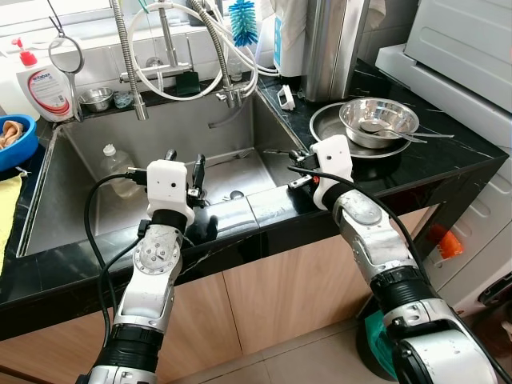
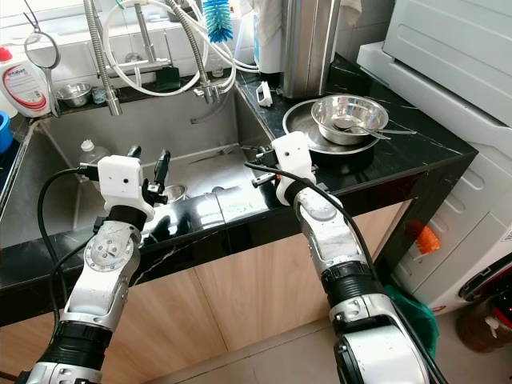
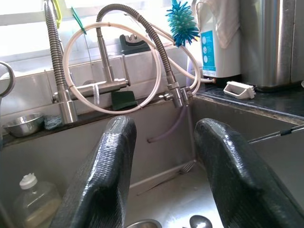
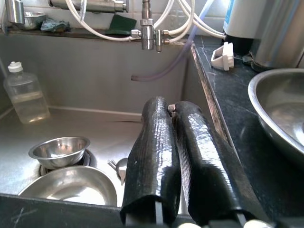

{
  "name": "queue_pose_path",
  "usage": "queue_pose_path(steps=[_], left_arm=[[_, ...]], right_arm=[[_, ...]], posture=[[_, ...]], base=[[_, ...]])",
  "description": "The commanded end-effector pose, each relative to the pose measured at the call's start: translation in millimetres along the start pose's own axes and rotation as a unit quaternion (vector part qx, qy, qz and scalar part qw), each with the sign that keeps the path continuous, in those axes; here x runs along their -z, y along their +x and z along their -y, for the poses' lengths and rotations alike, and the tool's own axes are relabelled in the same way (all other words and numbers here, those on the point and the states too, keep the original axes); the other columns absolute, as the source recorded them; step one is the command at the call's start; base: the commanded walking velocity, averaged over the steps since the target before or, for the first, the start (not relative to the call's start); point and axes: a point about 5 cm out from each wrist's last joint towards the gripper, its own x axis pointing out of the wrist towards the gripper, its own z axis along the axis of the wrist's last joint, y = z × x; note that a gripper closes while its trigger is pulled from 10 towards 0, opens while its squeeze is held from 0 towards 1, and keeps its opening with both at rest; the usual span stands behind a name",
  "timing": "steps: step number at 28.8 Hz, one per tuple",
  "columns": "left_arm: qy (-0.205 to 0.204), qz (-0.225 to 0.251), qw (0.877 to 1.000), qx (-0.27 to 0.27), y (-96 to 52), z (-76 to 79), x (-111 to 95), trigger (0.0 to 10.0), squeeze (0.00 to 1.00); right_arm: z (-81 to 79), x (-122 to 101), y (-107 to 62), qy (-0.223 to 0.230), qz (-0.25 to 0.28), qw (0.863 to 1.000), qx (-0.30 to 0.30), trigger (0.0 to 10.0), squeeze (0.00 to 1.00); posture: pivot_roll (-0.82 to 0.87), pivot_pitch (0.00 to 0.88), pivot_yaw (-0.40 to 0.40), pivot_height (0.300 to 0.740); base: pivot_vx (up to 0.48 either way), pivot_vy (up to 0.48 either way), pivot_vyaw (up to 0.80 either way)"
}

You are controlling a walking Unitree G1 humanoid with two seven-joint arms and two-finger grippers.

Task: Kitchen organization

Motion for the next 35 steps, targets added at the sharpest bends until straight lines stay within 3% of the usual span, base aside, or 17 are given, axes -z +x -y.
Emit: queue_pose_path(steps=[1,13,14,25,26,32,35], left_arm=[[0.005,-0.006,1.000,-0.009,-0.6,-5.1,0.5,10.0,0.00],[0.006,-0.006,1.000,0.004,-2.0,-1.0,0.1,10.0,0.00],[0.006,-0.004,1.000,0.005,-0.8,-1.1,-0.9,10.0,0.00],[0.007,-0.008,1.000,0.003,-2.2,-1.8,0.4,10.0,0.00],[0.007,-0.008,1.000,0.002,-1.4,-2.8,-0.1,10.0,0.00],[0.008,-0.007,1.000,0.000,-0.7,-4.2,-0.7,10.0,0.00],[0.008,-0.007,1.000,0.000,-0.7,-4.2,-0.7,10.0,0.00]], right_arm=[[-2.7,-5.0,3.4,-0.002,0.009,1.000,-0.006,10.0,0.00],[2.6,6.5,0.3,0.025,0.002,0.999,0.024,10.0,0.00],[2.8,5.2,1.0,0.025,0.005,0.999,0.026,10.0,1.00],[1.6,4.6,-1.7,0.025,0.015,0.999,0.031,10.0,1.00],[2.6,3.4,-3.9,0.012,0.023,0.999,0.040,10.0,0.00],[18.8,-16.6,-17.4,-0.018,0.093,0.986,0.140,10.0,0.00],[19.6,-17.6,-18.3,-0.019,0.097,0.984,0.146,10.0,0.00]], posture=[[-0.16,0.000,0.076,0.740],[-0.16,0.000,0.087,0.740],[-0.16,0.000,0.090,0.740],[-0.15,0.000,0.091,0.740],[-0.16,0.000,0.092,0.740],[-0.16,0.000,0.092,0.740],[-0.16,0.000,0.092,0.740]], base=[[0.000,0.000,0.00],[0.000,0.000,0.00],[0.000,0.000,0.00],[0.000,0.000,0.00],[0.000,0.000,0.00],[0.000,0.000,0.00],[0.000,0.000,0.00]])
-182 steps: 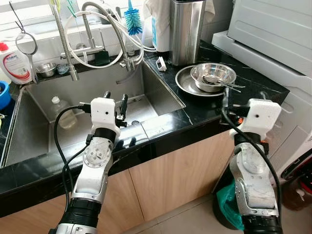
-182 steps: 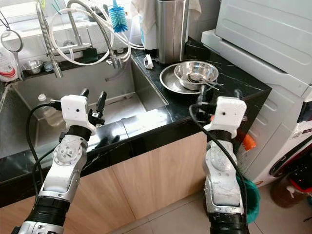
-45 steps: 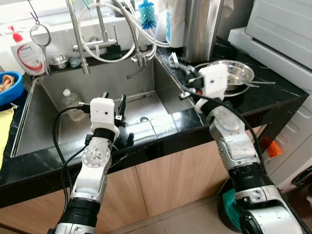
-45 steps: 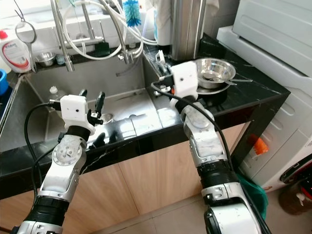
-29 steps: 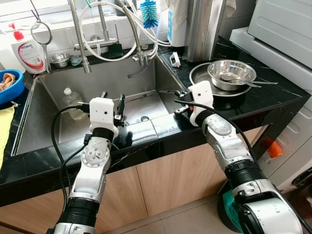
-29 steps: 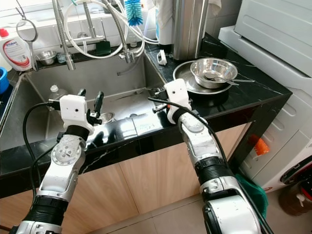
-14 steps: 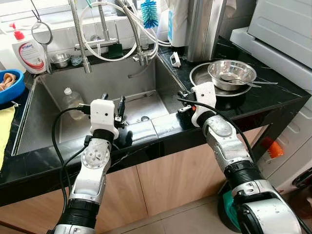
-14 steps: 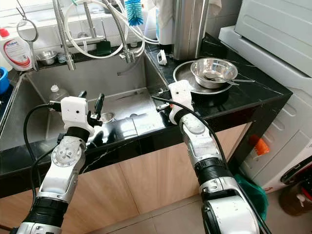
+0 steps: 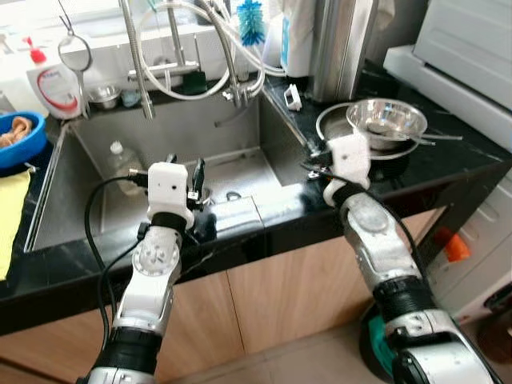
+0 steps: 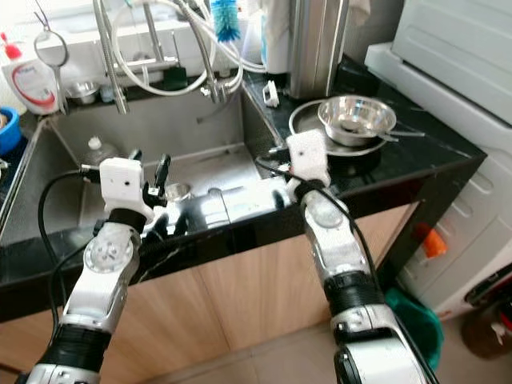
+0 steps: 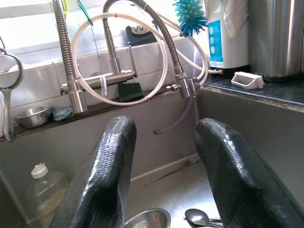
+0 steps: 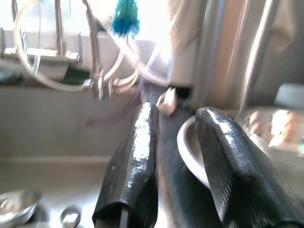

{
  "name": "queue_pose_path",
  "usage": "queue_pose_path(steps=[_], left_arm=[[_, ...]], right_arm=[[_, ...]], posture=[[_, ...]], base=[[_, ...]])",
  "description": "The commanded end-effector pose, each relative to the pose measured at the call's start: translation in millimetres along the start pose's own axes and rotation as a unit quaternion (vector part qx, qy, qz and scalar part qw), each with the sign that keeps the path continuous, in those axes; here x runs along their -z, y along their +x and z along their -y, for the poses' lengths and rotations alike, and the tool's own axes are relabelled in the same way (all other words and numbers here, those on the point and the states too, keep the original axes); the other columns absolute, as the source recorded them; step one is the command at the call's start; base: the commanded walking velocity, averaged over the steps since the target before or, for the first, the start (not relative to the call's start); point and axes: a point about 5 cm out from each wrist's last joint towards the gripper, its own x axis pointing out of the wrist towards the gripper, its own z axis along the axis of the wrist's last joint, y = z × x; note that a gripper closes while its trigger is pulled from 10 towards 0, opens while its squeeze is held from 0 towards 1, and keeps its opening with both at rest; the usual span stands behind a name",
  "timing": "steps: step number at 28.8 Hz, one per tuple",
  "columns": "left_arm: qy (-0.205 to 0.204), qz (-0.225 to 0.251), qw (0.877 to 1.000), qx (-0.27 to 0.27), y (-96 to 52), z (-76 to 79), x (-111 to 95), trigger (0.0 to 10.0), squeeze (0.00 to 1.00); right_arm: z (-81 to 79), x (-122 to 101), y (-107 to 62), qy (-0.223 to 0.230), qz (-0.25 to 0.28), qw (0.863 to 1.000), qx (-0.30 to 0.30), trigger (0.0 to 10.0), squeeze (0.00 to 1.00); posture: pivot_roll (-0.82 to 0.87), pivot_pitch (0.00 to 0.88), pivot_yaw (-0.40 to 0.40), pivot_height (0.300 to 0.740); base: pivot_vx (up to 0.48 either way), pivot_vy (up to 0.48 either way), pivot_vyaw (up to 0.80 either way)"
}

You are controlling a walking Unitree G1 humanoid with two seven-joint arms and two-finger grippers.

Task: Kitchen organization

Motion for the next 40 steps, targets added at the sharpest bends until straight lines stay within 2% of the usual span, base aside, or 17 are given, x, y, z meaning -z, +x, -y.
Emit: queue_pose_path(steps=[1,16,17,18,19,20,21,27,31,32,34,38,39,40], left_arm=[[0.003,0.006,1.000,-0.002,1.6,-3.4,-4.7,10.0,0.00],[0.003,0.006,1.000,-0.002,1.6,-3.4,-4.7,10.0,0.00],[0.002,0.006,1.000,-0.002,1.2,-3.2,-4.4,10.0,0.00],[0.000,0.004,1.000,-0.002,1.2,-2.4,-3.5,10.0,0.00],[-0.001,0.003,1.000,-0.001,1.0,-1.6,-2.7,10.0,0.00],[-0.002,0.002,1.000,-0.001,0.9,-0.9,-2.3,10.0,0.00],[-0.003,0.002,1.000,0.000,0.9,-0.4,-2.2,10.0,0.00],[-0.004,0.004,1.000,-0.003,1.6,-0.8,-3.2,10.0,0.00],[-0.004,0.003,1.000,-0.004,1.1,-1.7,-2.7,10.0,0.00],[-0.003,0.003,1.000,-0.004,1.1,-1.7,-2.5,10.0,0.00],[-0.003,0.002,1.000,-0.002,0.5,-0.6,-1.6,10.0,0.00],[-0.004,0.003,1.000,0.000,0.2,0.6,-1.8,10.0,0.00],[-0.004,0.004,1.000,0.001,0.5,0.7,-2.1,10.0,0.00],[-0.003,0.004,1.000,0.001,0.5,0.8,-2.1,10.0,0.00]], right_arm=[[-1.4,-3.7,0.3,0.000,0.008,1.000,0.001,10.0,0.00],[-2.4,-4.6,-2.4,-0.004,0.010,1.000,0.011,10.0,0.00],[3.1,-9.2,-5.7,0.000,0.025,0.999,0.036,10.0,0.00],[23.4,-9.4,-16.5,0.041,0.036,0.992,0.113,10.0,1.00],[37.3,-9.3,-25.4,0.065,0.044,0.983,0.163,10.0,0.40],[45.4,-8.9,-31.3,0.080,0.047,0.977,0.193,10.0,0.00],[48.4,-8.3,-33.6,0.086,0.048,0.974,0.203,10.0,0.00],[40.6,-13.4,-34.7,0.082,0.065,0.976,0.189,10.0,0.00],[46.7,-6.9,-41.7,0.119,0.043,0.967,0.221,10.0,0.00],[48.1,-4.6,-42.1,0.136,0.037,0.964,0.227,10.0,1.00],[54.6,0.8,-42.7,0.180,0.029,0.951,0.250,10.0,1.00],[56.9,1.3,-39.2,0.190,0.023,0.948,0.255,10.0,1.00],[55.7,1.4,-36.6,0.194,0.020,0.949,0.249,10.0,0.88],[55.1,1.4,-35.5,0.194,0.018,0.949,0.248,10.0,0.09]], posture=[[-0.16,0.000,0.092,0.740],[-0.16,0.000,0.092,0.740],[-0.17,0.000,0.092,0.740],[-0.18,0.000,0.092,0.740],[-0.18,0.000,0.091,0.740],[-0.18,0.000,0.091,0.740],[-0.18,0.000,0.091,0.740],[-0.18,0.000,0.087,0.740],[-0.18,0.000,0.085,0.740],[-0.18,0.000,0.085,0.740],[-0.18,0.000,0.086,0.740],[-0.17,0.000,0.082,0.740],[-0.17,0.000,0.082,0.740],[-0.17,0.000,0.082,0.740]], base=[[0.000,0.000,0.00],[0.000,0.000,0.00],[0.000,0.000,0.00],[0.000,0.000,0.00],[0.000,0.000,0.00],[0.000,0.000,0.00],[0.000,0.000,0.00],[0.000,0.000,0.00],[0.000,0.000,0.00],[0.000,0.000,0.00],[0.000,0.000,0.00],[0.000,0.000,0.00],[0.000,0.000,0.00],[0.000,0.000,0.00]])
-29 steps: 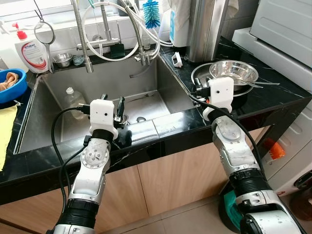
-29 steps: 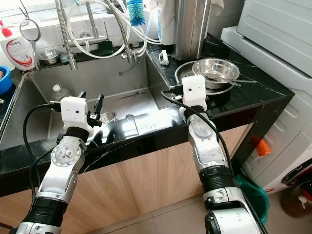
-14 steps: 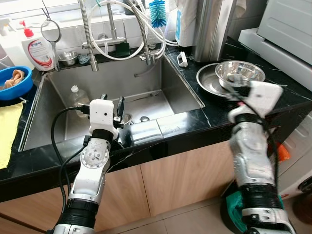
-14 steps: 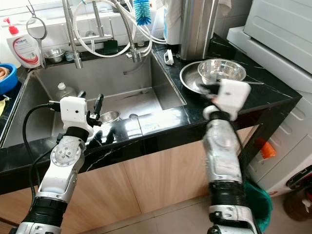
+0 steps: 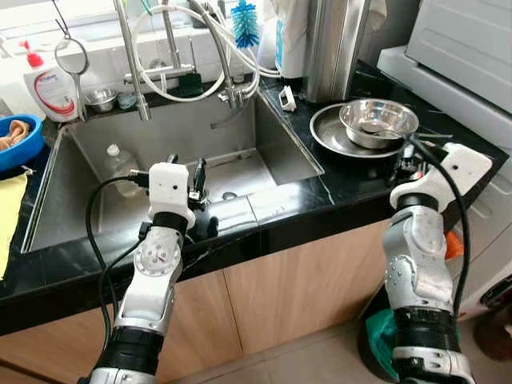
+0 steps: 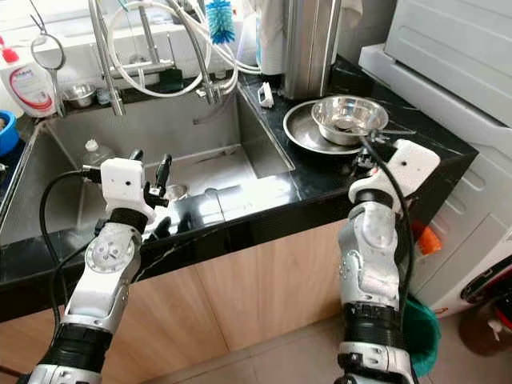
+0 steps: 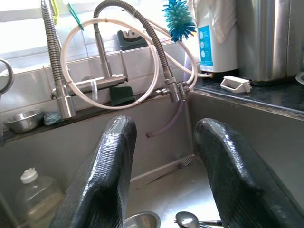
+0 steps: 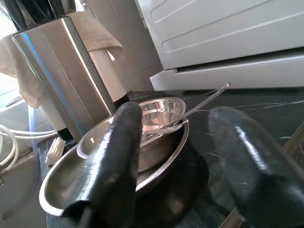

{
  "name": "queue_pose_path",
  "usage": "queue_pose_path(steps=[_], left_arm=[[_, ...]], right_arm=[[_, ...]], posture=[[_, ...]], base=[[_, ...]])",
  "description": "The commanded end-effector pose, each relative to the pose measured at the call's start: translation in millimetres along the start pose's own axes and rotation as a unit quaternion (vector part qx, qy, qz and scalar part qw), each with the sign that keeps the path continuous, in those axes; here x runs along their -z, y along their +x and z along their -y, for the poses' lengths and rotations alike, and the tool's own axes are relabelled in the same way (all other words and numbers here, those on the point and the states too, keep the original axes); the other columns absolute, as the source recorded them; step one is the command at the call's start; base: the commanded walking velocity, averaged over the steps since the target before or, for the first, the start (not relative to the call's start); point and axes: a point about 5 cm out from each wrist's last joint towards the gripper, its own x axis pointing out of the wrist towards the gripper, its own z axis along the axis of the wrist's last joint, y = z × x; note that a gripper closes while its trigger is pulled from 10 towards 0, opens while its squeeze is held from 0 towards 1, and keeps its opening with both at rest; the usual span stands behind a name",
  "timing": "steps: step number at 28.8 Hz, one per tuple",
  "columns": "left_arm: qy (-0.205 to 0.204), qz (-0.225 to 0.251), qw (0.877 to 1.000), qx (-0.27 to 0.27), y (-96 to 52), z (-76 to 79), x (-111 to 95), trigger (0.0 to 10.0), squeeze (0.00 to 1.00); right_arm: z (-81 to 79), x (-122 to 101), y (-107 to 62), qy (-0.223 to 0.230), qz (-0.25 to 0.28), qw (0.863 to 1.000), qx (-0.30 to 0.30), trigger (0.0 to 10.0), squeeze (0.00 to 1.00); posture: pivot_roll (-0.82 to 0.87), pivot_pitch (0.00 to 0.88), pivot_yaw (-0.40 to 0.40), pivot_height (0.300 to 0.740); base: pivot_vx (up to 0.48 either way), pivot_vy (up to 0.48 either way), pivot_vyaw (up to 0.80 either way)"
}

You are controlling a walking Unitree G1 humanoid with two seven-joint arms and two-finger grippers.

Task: Kitchen organization

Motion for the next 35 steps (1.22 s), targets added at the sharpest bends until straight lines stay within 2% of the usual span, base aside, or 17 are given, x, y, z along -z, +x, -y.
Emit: queue_pose_path(steps=[1,9,14,20,26,35], left_arm=[[0.001,0.003,1.000,-0.001,0.4,-1.8,-1.6,10.0,0.00],[0.011,0.004,1.000,0.005,0.7,-3.2,-2.4,10.0,0.00],[0.012,0.003,1.000,0.013,-0.3,-0.2,-2.1,10.0,0.00],[0.013,0.003,1.000,0.011,0.3,-1.5,-2.6,10.0,0.00],[0.015,0.003,1.000,0.009,0.6,-2.9,-2.9,10.0,0.00],[0.013,0.004,1.000,0.011,1.0,-1.8,-3.2,10.0,0.00]], right_arm=[[-5.8,1.0,3.6,0.010,-0.011,1.000,-0.005,10.0,0.00],[-3.1,5.8,8.5,0.048,-0.034,0.998,0.036,10.0,0.00],[-1.3,6.6,11.7,0.062,-0.038,0.996,0.041,10.0,0.00],[-2.9,5.9,15.1,0.064,-0.038,0.996,0.042,10.0,0.00],[4.8,5.2,23.2,0.066,-0.041,0.995,0.065,10.0,0.00],[-2.7,1.0,31.0,0.072,-0.037,0.995,0.052,10.0,0.00]], posture=[[-0.17,0.000,0.082,0.740],[-0.16,0.000,0.090,0.740],[-0.17,0.000,0.092,0.740],[-0.16,0.000,0.092,0.740],[-0.16,0.000,0.095,0.740],[-0.16,0.000,0.094,0.740]], base=[[0.000,0.000,0.00],[0.000,0.000,0.00],[0.000,0.000,0.00],[0.000,0.000,0.00],[0.000,0.000,0.00],[0.000,0.000,0.00]])
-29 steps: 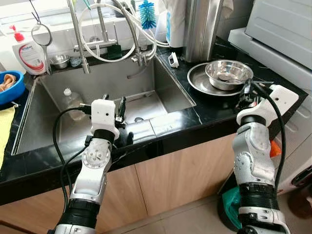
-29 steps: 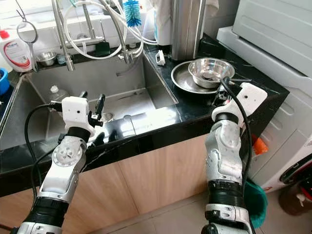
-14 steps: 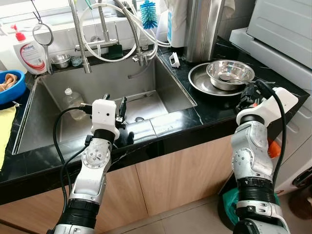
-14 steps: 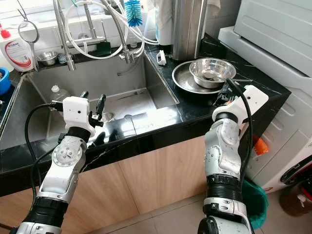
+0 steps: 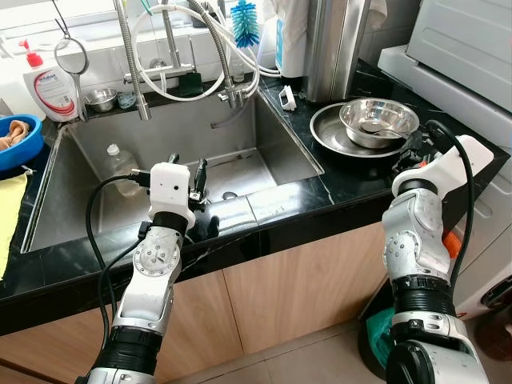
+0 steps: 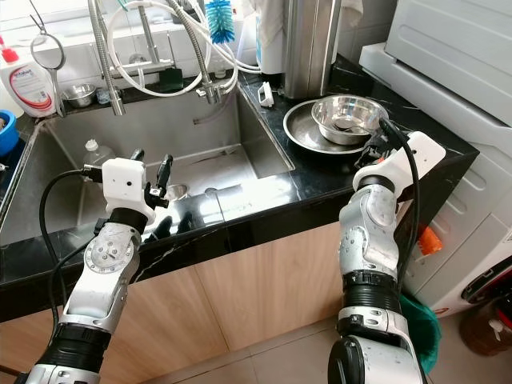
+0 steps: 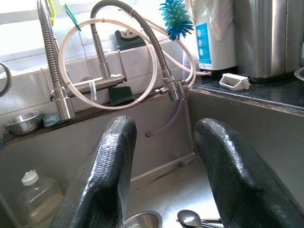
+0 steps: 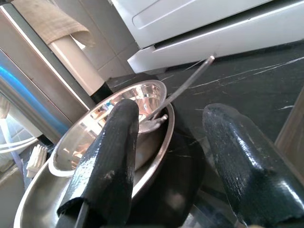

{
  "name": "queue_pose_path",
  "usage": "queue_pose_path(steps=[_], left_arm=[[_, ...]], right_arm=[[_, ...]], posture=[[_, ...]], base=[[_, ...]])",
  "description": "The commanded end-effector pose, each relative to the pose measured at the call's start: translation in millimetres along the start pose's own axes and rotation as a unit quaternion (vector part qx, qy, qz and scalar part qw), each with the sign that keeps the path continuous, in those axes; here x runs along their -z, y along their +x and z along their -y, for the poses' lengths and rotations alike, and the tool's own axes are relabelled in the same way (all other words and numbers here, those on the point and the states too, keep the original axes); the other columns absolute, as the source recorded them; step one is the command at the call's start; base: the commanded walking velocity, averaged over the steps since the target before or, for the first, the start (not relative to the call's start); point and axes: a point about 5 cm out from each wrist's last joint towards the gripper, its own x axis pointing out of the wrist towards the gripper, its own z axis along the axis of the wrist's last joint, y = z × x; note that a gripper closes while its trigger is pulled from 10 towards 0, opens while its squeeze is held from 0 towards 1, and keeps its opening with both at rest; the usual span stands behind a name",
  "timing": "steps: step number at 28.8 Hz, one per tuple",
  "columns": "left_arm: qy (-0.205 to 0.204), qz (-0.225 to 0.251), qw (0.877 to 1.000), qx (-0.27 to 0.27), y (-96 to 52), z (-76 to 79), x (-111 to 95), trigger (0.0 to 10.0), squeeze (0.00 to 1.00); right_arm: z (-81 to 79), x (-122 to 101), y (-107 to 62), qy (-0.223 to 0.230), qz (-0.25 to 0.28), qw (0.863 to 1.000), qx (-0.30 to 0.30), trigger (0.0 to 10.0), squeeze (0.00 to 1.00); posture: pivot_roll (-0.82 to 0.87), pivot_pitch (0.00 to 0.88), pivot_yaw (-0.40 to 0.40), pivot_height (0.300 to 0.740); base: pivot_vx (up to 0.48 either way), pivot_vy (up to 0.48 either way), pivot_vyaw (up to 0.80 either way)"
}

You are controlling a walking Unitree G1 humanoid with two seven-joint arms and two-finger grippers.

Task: Kitchen organization

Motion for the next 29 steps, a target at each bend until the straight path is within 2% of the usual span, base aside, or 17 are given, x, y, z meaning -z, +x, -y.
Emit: queue_pose_path(steps=[1,3,4,5,6,8,10,12,15,18,19,22,23,24,25,28,29], left_arm=[[0.005,0.003,1.000,0.001,0.9,-1.7,-3.1,10.0,0.00],[0.005,0.003,1.000,0.000,0.6,-2.3,-3.1,10.0,0.00],[0.005,0.003,1.000,-0.001,0.5,-2.6,-3.0,10.0,0.00],[0.006,0.003,1.000,-0.002,0.3,-3.0,-3.0,10.0,0.00],[0.006,0.003,1.000,-0.002,0.3,-3.3,-3.0,10.0,0.00],[0.006,0.003,1.000,-0.003,0.2,-3.5,-3.0,10.0,0.00],[0.006,0.003,1.000,-0.003,0.4,-3.1,-2.9,10.0,0.00],[0.006,0.003,1.000,-0.004,0.4,-3.1,-3.0,10.0,0.00],[0.006,0.002,1.000,-0.004,0.6,-3.4,-2.9,10.0,0.00],[0.006,0.002,1.000,-0.004,0.6,-3.6,-2.7,10.0,0.00],[0.006,0.002,1.000,-0.004,0.4,-3.6,-2.5,10.0,0.00],[0.006,0.003,1.000,-0.003,0.7,-3.2,-2.7,10.0,0.00],[0.006,0.003,1.000,-0.003,1.0,-3.1,-3.0,10.0,0.00],[0.006,0.003,1.000,-0.002,1.3,-3.0,-3.2,10.0,0.00],[0.006,0.004,1.000,-0.002,1.1,-2.9,-3.1,10.0,0.00],[0.006,0.004,1.000,-0.002,0.8,-2.9,-3.0,10.0,0.00],[0.007,0.003,1.000,-0.002,0.5,-3.1,-2.7,10.0,0.00]], right_arm=[[-5.9,-3.5,3.1,0.008,0.005,1.000,-0.008,10.0,0.00],[-7.2,-3.5,3.8,0.009,0.005,1.000,-0.010,10.0,0.00],[-7.6,-3.4,3.9,0.009,0.004,1.000,-0.011,7.5,0.00],[-8.0,-3.2,4.1,0.009,0.004,1.000,-0.012,0.7,0.00],[-8.3,-3.0,4.4,0.010,0.004,1.000,-0.012,0.2,0.00],[-8.8,-2.7,4.7,0.010,0.004,1.000,-0.013,0.0,0.00],[-9.5,-1.0,4.7,0.009,0.002,1.000,-0.016,2.9,0.00],[-9.7,1.0,4.3,0.008,-0.002,1.000,-0.018,4.2,0.00],[-9.3,2.4,4.9,0.000,-0.004,1.000,-0.020,9.9,0.00],[-8.7,3.1,5.0,0.002,-0.004,1.000,-0.020,8.9,0.00],[-8.7,3.2,4.9,0.004,-0.003,1.000,-0.020,2.4,0.00],[-9.1,3.2,5.0,0.003,-0.002,1.000,-0.022,2.1,0.00],[-9.3,3.2,5.1,0.004,-0.001,1.000,-0.023,0.6,0.00],[-9.5,3.1,5.3,0.004,-0.001,1.000,-0.023,0.6,0.00],[-9.7,3.1,5.3,0.004,-0.001,1.000,-0.024,2.2,0.00],[-9.9,3.2,5.2,0.004,0.000,1.000,-0.024,2.2,0.00],[-10.5,3.7,5.1,0.005,-0.001,1.000,-0.026,3.8,0.00]], posture=[[-0.16,0.000,0.094,0.740],[-0.16,0.000,0.094,0.740],[-0.16,0.000,0.094,0.740],[-0.16,0.000,0.094,0.740],[-0.15,0.000,0.092,0.740],[-0.15,0.000,0.092,0.740],[-0.15,0.000,0.090,0.740],[-0.15,0.000,0.091,0.740],[-0.15,0.000,0.092,0.740],[-0.15,0.000,0.092,0.740],[-0.16,0.000,0.094,0.740],[-0.16,0.000,0.094,0.740],[-0.15,0.000,0.095,0.740],[-0.15,0.000,0.095,0.740],[-0.15,0.000,0.095,0.740],[-0.15,0.000,0.095,0.740],[-0.15,0.000,0.096,0.740]], base=[[0.000,0.000,0.00],[0.000,0.000,0.00],[0.000,0.000,0.00],[0.000,0.000,0.00],[0.000,0.000,0.00],[0.000,0.000,0.00],[0.000,0.000,0.00],[0.000,0.000,0.00],[0.000,0.000,0.00],[0.000,0.000,0.00],[0.000,0.000,0.00],[0.000,0.000,0.00],[0.000,0.000,0.00],[0.000,0.000,0.00],[0.000,0.000,0.00],[0.000,0.000,0.00],[0.000,0.000,0.00]])
